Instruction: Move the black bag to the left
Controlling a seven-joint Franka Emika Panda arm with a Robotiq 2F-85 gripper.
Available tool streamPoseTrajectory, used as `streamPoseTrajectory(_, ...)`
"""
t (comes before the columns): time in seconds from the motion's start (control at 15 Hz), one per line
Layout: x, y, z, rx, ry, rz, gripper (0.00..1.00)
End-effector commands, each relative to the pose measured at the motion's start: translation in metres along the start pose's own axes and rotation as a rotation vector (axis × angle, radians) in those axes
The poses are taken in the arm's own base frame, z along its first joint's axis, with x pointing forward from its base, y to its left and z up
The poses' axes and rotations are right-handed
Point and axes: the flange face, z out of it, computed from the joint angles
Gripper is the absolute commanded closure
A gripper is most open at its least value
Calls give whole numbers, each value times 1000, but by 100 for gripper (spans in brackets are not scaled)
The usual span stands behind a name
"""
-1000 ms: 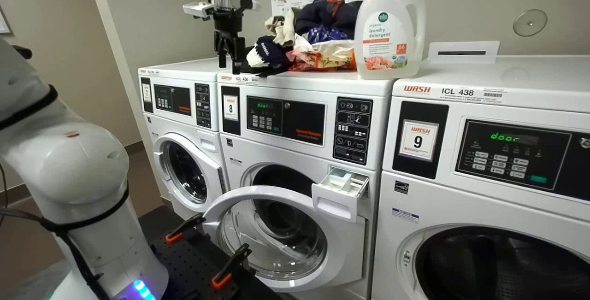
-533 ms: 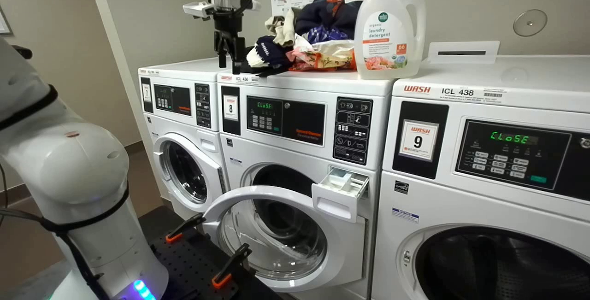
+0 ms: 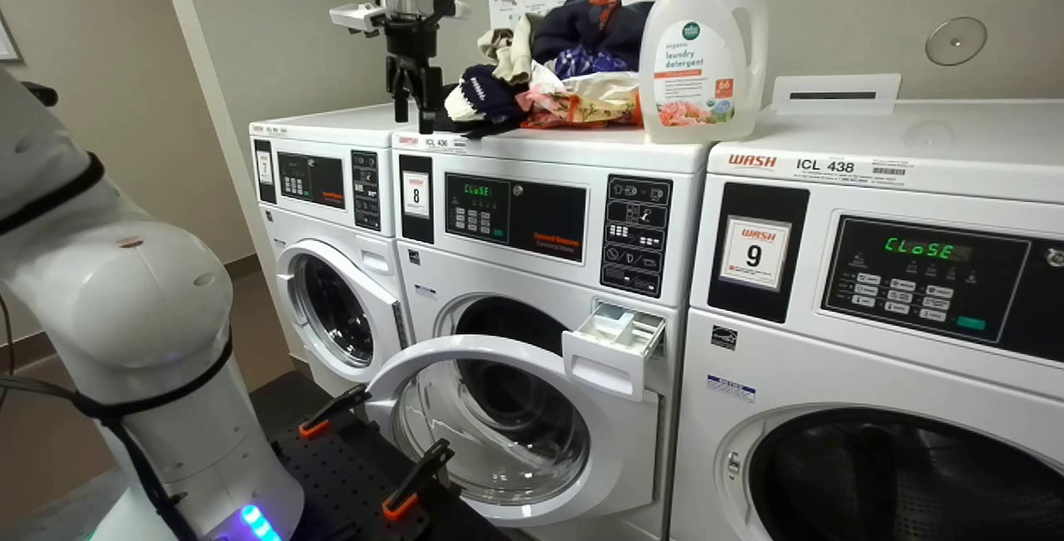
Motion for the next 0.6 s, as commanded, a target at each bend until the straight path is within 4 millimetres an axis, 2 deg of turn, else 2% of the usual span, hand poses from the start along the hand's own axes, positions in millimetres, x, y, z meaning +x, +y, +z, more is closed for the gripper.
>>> streamPoseTrajectory(0.0,0,0,0,0,-1,0,0)
streamPoseTrajectory(0.27,0,0,0,0,-1,0,0)
streamPoseTrajectory(0.53,11,-20,1,-30,25,-19,0)
